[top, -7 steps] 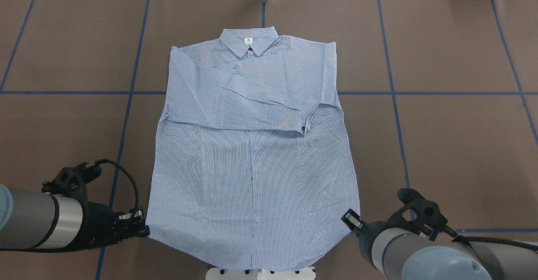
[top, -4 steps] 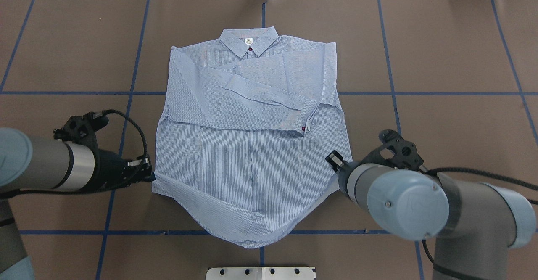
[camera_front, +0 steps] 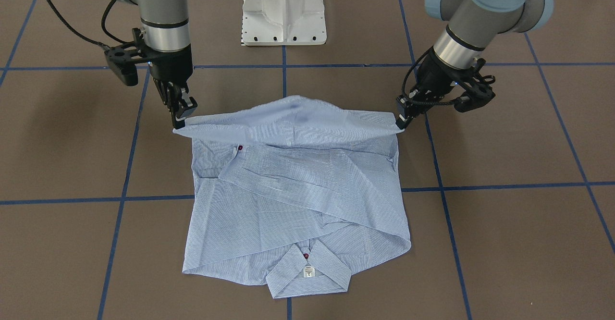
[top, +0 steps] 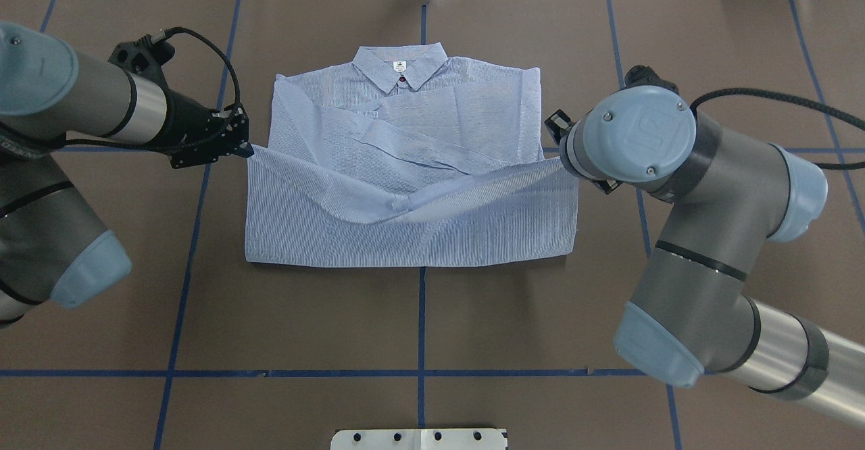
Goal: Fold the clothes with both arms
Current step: 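Lift the hem with both grippers and fold it toward the collar, then lower the hem onto the collar and open both grippers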
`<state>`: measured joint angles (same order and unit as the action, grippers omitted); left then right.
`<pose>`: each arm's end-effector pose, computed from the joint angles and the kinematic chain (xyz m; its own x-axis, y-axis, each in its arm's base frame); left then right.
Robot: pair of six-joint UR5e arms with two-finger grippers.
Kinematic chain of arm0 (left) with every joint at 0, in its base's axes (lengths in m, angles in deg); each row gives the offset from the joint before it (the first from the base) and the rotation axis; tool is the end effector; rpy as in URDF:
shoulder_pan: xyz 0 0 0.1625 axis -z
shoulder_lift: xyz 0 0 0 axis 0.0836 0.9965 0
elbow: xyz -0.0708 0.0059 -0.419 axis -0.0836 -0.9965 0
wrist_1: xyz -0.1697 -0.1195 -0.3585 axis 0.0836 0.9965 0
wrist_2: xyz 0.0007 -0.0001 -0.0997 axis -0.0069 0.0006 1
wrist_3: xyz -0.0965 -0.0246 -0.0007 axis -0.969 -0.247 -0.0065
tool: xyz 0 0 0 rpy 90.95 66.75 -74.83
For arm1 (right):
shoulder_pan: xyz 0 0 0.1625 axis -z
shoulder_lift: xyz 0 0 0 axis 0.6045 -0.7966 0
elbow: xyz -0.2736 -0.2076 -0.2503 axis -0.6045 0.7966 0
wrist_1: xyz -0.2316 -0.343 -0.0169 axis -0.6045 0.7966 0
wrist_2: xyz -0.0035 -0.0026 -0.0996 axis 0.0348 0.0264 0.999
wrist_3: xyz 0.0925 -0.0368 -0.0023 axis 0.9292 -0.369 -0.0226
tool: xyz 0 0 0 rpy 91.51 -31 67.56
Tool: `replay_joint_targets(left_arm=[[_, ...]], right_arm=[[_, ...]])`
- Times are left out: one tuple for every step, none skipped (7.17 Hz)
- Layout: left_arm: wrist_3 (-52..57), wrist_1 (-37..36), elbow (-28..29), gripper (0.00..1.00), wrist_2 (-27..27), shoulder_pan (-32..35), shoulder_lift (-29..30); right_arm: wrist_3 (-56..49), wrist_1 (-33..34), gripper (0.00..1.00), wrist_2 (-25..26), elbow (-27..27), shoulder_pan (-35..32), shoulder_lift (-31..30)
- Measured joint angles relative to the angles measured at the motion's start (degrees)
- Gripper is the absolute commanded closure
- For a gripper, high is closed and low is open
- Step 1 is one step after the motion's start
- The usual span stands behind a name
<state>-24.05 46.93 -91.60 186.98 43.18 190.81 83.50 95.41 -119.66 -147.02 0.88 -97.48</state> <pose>0.3300 -0.5000 0.2890 0.3385 -0.3976 -0.8528 0.4208 0.8746 -0.2407 -0.3915 -0.4561 0.2347 0.2664 0.7523 0.6026 -0.8119 0.5121 -0.2804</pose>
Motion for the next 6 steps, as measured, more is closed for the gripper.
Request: replay_joint_targets(left_arm=[[0.94,0.09,3.67,1.00,0.18,2.59,2.37],[1.59,0.35,7.68,1.00,0.20,4.52,4.92],[2.14,0.70,11.77,1.00,0.15,5.76,7.57],[2.80,1.09,15.59,1.00,-0.05,6.33,9.96],[3.22,2.84,19.96,1.00,-0.30,6.51,12.12],[3.39,6.69,25.36,1.00,-0.77,6.54,14.01]], right_arm=[[0.04,-2.01,1.00,0.08,2.81,-3.03,1.11],[0.53,-6.89,1.00,0.27,6.92,-5.44,1.61],[1.31,-13.03,1.00,0.54,12.48,-7.15,2.51],[1.78,-17.57,1.00,1.35,18.99,-7.95,5.21],[1.99,-19.67,1.00,2.41,25.14,-8.21,8.96],[1.97,-21.26,1.00,3.03,29.39,-8.43,11.42]])
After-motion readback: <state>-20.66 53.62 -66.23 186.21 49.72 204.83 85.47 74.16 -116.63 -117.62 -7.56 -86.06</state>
